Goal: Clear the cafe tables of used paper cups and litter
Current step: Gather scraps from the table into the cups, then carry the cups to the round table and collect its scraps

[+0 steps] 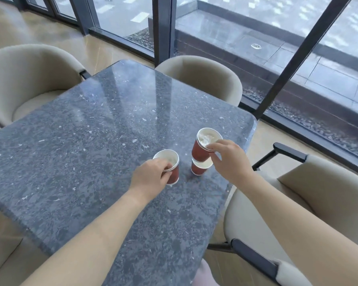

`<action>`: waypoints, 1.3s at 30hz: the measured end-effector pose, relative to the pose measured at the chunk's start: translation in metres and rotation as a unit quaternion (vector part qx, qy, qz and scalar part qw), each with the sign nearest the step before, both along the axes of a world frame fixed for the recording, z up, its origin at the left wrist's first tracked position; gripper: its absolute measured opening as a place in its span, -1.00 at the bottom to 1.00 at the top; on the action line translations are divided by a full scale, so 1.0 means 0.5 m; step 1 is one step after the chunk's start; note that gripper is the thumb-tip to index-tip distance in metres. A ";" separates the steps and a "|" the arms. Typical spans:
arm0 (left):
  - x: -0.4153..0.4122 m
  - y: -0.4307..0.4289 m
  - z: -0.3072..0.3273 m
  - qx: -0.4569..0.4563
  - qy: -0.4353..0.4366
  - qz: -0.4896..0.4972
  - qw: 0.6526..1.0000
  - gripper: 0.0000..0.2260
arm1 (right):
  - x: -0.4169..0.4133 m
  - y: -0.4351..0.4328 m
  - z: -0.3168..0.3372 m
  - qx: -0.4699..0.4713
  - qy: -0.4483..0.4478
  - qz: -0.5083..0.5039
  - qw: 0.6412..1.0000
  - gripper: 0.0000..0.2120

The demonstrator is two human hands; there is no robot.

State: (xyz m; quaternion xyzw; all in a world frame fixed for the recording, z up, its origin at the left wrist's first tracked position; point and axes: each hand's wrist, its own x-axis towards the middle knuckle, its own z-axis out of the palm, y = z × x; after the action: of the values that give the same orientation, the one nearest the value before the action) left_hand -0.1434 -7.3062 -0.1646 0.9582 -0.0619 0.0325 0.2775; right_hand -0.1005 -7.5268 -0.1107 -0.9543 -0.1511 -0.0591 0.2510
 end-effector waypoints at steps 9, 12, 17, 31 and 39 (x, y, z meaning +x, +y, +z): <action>-0.021 -0.018 0.011 0.026 0.035 0.056 0.997 -0.93 | 0.029 -0.031 -0.081 -0.100 0.091 0.062 0.989 -0.74; -0.035 -0.027 0.010 0.037 0.050 0.082 0.995 -0.95 | 0.035 -0.029 -0.106 -0.120 0.134 0.135 0.974 -0.77; -0.079 -0.030 0.003 0.059 0.073 0.139 0.986 -0.96 | 0.033 -0.001 -0.141 -0.143 0.164 0.230 0.949 -0.82; -0.201 -0.051 0.016 0.090 0.088 0.311 0.942 -0.91 | 0.012 0.111 -0.125 -0.083 0.133 0.401 0.902 -0.78; -0.303 -0.034 0.060 0.082 0.068 0.414 0.904 -0.92 | -0.057 0.180 -0.054 -0.027 0.117 0.511 0.851 -0.75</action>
State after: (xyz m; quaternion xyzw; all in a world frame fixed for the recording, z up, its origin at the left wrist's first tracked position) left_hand -0.2950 -7.3231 -0.1344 0.9168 0.3572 0.0736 0.1627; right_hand -0.1289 -7.4366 -0.1376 -0.7485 -0.5887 0.1937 0.2358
